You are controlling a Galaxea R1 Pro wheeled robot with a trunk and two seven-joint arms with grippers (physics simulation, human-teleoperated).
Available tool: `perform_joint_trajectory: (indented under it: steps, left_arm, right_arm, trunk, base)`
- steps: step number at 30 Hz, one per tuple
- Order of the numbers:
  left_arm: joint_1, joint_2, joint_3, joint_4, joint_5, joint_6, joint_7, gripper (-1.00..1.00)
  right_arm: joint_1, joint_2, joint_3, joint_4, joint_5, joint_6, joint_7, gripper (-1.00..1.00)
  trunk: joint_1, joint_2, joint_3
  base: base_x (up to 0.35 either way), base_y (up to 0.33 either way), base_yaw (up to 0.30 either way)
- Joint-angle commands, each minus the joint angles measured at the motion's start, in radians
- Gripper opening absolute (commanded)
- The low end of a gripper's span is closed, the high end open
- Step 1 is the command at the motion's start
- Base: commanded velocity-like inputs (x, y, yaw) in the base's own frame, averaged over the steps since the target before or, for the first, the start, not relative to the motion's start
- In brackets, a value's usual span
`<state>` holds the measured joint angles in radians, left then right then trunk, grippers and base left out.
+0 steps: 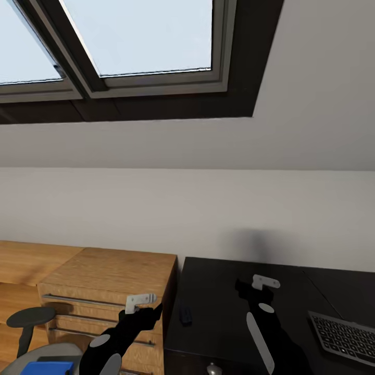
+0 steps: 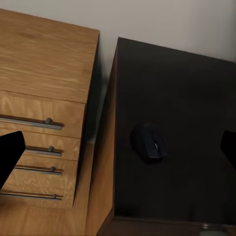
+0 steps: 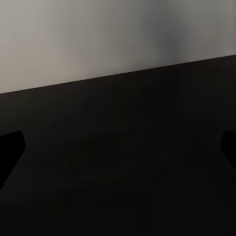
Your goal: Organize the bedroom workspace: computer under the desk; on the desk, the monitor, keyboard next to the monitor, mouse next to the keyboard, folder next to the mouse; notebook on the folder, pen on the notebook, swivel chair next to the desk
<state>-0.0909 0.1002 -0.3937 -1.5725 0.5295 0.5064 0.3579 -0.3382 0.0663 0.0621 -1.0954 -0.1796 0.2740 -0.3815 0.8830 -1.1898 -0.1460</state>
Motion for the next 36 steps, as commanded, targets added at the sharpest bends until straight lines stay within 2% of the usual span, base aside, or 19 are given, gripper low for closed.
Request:
perform_joint_trajectory:
  steps: [1, 18, 36]
  left_arm:
    - [-0.001, 0.001, -0.003, -0.001, 0.01, 0.001, 0.01, 1.0]
    - [-0.001, 0.004, -0.019, -0.001, 0.01, 0.0, 0.01, 1.0]
    - [-0.001, 0.003, -0.019, -0.001, 0.008, -0.002, 0.013, 1.0]
  right_arm:
    - [-0.001, 0.0, 0.002, -0.001, -0.008, 0.004, -0.008, 1.0]
    - [-0.001, -0.002, 0.002, -0.001, -0.008, 0.004, -0.008, 1.0]
    - [-0.001, -0.002, 0.002, -0.003, -0.008, 0.003, -0.008, 1.0]
  trunk:
    - [0.0, -0.001, -0.003]
    - [0.0, -0.001, -0.03]
    - [-0.069, 0.125, -0.002]
  base:
    - [0.0, 0.0, -0.002]
    - [0.0, 0.0, 0.0]
    - [0.0, 0.0, 0.0]
